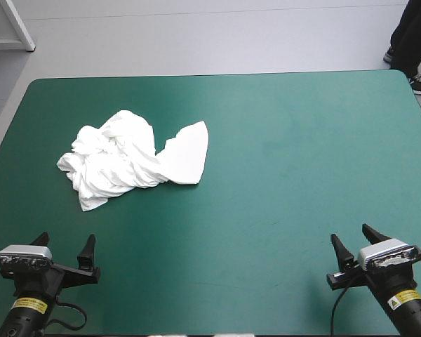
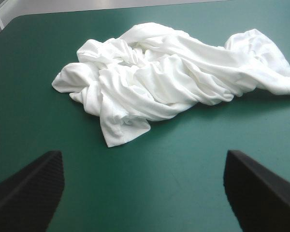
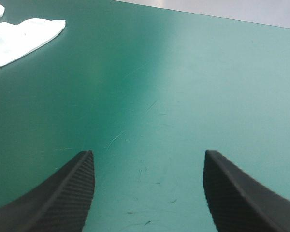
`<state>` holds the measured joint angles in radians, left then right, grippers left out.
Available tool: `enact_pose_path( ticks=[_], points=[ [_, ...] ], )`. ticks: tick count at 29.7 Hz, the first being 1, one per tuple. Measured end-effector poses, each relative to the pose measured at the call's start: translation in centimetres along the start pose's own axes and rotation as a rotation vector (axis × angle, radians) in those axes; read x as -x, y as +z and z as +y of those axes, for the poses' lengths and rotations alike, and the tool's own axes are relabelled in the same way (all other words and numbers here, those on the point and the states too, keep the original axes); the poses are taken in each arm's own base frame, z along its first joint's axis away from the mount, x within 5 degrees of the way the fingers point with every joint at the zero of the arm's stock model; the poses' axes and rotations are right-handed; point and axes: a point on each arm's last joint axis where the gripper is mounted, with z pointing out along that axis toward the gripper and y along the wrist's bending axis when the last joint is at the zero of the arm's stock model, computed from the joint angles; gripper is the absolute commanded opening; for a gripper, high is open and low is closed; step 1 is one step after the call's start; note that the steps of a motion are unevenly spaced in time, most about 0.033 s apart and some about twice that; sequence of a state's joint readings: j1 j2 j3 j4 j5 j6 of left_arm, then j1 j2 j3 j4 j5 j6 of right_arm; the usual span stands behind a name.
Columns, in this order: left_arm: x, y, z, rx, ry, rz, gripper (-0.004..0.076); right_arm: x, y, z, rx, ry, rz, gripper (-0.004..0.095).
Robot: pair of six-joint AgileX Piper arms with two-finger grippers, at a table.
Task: Fold the cloth
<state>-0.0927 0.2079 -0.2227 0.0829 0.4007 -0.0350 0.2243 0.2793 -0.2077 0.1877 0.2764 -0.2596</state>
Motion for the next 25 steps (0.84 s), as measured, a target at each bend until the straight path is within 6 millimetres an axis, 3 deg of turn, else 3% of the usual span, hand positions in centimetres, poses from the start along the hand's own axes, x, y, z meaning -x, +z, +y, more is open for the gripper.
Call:
enact_pose_path(
  ticks=[13,16,21,25],
  points=[
    [0.0,0.0,0.0,-0.001,-0.001,0.000,0.0643,-0.1,0.0,0.0,0.001,-0.006,0.011,0.0604],
    [0.3,-0.1,0.0,0.001,-0.012,0.000,0.0603,0.1,-0.1,0.0,0.005,-0.007,0.019,0.0603],
    [3.0,-0.4,0.3,0.017,-0.020,-0.008,0.0549,2.1,-0.4,0.0,0.016,-0.027,0.025,0.0603],
    [6.3,0.9,0.6,0.042,-0.050,0.062,0.0549,4.8,-0.2,-0.2,0.029,-0.040,0.049,0.0604]
  ],
)
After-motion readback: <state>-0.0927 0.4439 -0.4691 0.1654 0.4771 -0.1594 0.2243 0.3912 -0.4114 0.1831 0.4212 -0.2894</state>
